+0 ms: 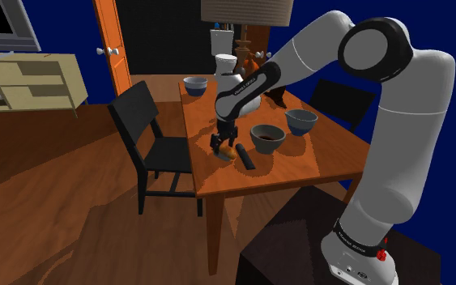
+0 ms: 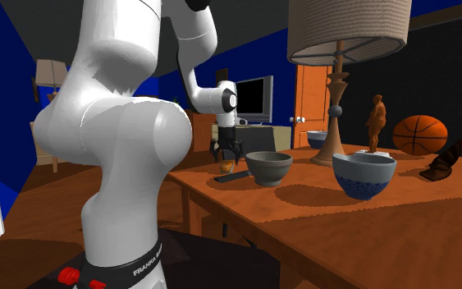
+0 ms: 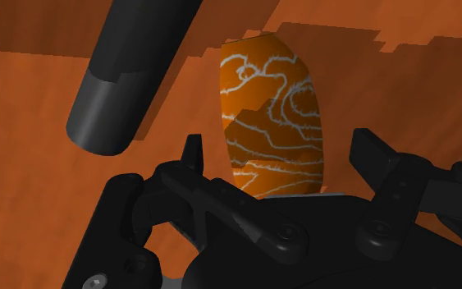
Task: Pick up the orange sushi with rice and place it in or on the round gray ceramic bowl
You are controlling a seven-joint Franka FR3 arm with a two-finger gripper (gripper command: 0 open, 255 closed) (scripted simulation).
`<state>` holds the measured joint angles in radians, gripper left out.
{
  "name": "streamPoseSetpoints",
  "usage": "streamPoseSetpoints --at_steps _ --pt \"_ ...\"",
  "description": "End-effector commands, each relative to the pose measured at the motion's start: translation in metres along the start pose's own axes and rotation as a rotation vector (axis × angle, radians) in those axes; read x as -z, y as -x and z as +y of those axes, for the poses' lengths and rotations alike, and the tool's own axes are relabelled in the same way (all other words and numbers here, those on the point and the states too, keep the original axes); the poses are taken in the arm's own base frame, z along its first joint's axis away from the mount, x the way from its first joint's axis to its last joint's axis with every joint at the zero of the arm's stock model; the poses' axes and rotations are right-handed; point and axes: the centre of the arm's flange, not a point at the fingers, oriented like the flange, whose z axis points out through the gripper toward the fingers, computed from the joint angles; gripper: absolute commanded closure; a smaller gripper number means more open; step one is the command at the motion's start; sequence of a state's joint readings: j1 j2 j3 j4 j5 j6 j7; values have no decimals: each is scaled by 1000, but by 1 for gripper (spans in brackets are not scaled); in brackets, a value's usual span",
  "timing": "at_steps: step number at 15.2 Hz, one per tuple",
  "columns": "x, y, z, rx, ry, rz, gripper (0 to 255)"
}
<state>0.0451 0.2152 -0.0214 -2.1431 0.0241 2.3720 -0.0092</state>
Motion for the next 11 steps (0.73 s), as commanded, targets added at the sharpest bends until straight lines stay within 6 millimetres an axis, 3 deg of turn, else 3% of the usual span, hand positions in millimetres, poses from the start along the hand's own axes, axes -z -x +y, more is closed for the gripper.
streamPoseSetpoints --at_steps 1,8,9,11 --pt "-8 -1 0 0 0 0 0" --pt "-8 -1 0 0 0 0 0" --pt "-8 -1 0 0 0 0 255" --pt "-8 -1 0 0 0 0 255"
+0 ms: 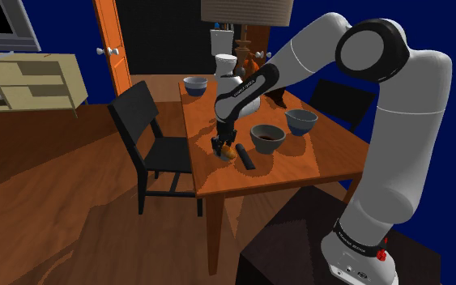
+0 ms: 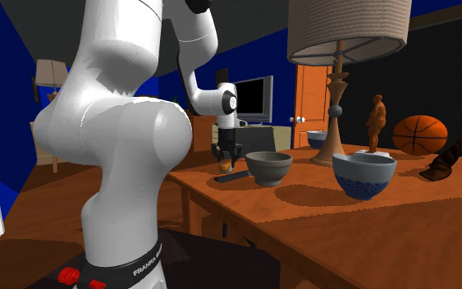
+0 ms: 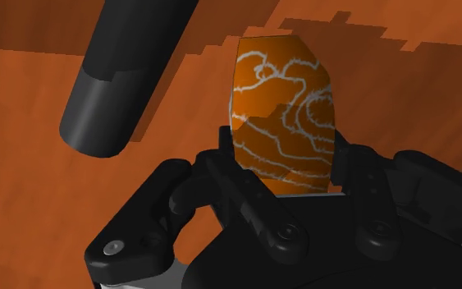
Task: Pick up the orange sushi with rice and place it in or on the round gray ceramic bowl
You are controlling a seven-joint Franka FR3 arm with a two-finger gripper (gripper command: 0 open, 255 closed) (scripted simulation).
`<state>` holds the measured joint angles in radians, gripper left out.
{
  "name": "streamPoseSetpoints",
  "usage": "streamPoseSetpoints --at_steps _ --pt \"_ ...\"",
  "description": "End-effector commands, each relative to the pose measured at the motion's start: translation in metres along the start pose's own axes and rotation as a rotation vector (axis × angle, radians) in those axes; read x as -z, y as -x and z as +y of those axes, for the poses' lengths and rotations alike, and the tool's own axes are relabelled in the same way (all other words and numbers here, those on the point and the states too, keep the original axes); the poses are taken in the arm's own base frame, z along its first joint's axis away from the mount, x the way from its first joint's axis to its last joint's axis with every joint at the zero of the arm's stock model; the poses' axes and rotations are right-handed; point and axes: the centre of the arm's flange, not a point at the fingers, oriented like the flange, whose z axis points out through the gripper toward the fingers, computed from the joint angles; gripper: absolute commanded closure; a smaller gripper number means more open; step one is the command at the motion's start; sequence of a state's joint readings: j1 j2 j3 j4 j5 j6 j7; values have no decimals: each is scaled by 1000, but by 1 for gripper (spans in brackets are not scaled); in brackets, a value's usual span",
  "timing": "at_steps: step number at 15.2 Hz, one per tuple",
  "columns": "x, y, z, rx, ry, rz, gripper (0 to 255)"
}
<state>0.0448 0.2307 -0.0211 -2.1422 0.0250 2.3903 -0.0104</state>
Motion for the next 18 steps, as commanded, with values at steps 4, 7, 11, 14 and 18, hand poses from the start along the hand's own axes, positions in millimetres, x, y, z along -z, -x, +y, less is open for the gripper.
streamPoseSetpoints --at_steps 4,7,11,14,18 --pt "-2 1 0 0 0 -3 255" --pt "-2 1 0 0 0 -3 255" --pt "20 0 0 0 0 -3 255" --pt "35 0 0 0 0 -3 255" --pt "57 -1 -1 0 0 -3 255"
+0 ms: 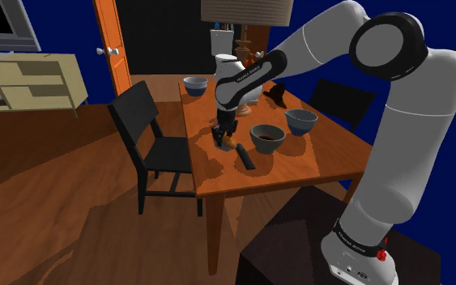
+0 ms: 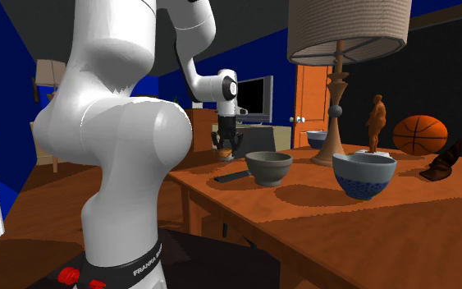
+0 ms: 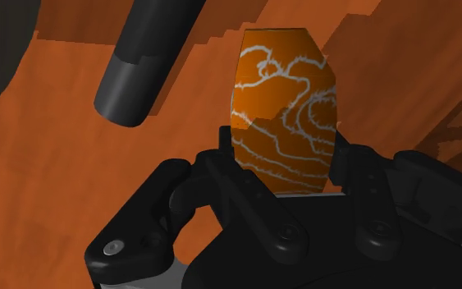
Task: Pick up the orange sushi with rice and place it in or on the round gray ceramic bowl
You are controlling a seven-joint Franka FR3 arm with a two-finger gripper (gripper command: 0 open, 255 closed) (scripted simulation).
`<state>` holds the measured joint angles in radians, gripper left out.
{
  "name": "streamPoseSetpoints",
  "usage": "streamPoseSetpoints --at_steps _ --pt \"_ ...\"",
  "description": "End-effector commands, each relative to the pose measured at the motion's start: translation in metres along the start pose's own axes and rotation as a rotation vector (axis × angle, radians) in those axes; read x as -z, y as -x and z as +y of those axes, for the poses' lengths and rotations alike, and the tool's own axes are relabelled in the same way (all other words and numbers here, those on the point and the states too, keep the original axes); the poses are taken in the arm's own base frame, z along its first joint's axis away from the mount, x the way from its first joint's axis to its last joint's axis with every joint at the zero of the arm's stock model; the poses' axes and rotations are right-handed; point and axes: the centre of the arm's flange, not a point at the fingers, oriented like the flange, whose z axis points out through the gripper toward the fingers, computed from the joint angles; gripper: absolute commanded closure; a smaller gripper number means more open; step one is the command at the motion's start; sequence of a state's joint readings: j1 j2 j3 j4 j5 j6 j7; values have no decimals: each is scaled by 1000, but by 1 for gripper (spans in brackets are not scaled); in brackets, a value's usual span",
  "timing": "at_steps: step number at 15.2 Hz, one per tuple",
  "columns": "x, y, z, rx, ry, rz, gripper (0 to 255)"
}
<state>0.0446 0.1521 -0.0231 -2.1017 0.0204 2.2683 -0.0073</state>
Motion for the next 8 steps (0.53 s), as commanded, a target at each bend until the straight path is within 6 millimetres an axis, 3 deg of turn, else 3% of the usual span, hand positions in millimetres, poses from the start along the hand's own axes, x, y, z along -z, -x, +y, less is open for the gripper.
streamPoseSetpoints --at_steps 1,8 --pt "11 1 -1 0 0 0 255" --pt "48 0 -1 0 0 0 255"
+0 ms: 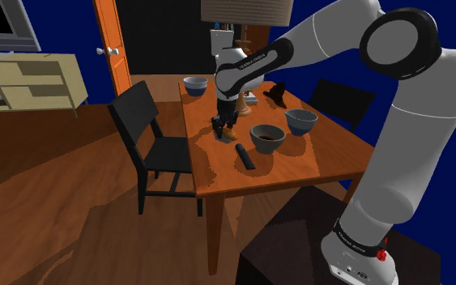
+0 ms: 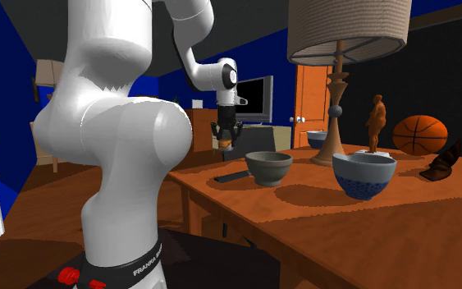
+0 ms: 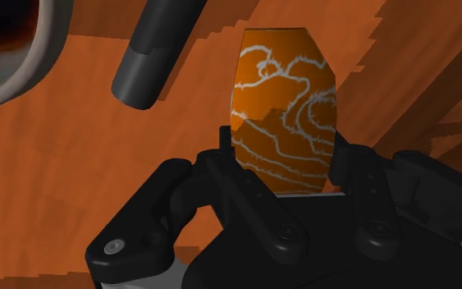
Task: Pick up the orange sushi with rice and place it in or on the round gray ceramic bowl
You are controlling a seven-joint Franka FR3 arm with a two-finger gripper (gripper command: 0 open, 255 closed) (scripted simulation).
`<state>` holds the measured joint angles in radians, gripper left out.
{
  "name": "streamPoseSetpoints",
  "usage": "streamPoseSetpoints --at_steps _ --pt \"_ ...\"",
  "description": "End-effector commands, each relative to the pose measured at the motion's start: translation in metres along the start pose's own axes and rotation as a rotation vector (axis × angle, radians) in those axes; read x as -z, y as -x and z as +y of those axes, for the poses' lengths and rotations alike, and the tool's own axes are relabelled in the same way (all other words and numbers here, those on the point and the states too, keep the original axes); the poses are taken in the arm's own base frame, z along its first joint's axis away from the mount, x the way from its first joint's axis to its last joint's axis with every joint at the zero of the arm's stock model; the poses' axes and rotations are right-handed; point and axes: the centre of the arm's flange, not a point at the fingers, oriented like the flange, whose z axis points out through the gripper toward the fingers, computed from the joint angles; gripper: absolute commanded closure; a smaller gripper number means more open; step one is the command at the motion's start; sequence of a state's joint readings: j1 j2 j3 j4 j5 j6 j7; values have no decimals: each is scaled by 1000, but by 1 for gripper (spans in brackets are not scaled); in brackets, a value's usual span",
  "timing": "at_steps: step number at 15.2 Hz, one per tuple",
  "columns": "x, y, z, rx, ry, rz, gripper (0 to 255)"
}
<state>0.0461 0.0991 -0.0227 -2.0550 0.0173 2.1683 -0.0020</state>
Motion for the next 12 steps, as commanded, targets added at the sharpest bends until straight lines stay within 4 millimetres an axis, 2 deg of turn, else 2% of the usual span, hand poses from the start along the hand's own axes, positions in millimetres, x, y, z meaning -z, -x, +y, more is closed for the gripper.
streamPoseSetpoints --at_steps 1,12 --pt "11 0 0 0 0 0 255" --pt "69 0 0 0 0 0 255"
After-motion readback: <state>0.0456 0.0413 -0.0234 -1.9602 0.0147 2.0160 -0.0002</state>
